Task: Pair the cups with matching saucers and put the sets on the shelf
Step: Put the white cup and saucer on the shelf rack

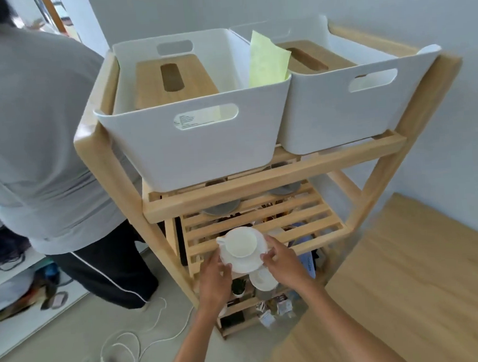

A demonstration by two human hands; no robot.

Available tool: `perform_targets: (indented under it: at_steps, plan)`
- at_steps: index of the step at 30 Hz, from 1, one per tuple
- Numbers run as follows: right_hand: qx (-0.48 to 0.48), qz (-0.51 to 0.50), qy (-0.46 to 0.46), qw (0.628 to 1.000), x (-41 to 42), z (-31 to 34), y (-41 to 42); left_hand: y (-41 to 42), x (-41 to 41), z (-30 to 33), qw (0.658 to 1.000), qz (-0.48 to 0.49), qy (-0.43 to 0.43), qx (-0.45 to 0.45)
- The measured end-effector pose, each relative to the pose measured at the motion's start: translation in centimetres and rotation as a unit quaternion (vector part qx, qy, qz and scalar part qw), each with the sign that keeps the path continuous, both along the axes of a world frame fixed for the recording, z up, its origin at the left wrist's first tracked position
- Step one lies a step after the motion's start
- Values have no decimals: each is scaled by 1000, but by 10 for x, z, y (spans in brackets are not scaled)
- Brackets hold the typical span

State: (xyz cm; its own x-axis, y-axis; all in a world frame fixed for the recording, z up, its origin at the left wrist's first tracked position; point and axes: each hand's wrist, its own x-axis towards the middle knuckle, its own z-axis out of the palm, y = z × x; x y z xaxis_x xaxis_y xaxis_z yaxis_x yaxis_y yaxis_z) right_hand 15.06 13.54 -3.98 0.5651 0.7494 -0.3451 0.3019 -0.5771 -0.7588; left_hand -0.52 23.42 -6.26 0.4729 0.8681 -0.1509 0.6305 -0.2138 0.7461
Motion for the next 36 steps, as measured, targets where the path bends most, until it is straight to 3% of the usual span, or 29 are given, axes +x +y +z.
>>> perform_targets:
  at_steps: [9,21,36]
  plan:
    - [-15,65,-19,998,9,-15,33,27,6,-20,998,11,59,-7]
    - [-74,170,-42,982,11,-23,33,25,0,-30,977,-45,184,95]
    - [-81,172,-76,979,8,-29,41,30,1,-31,985,-26,155,75]
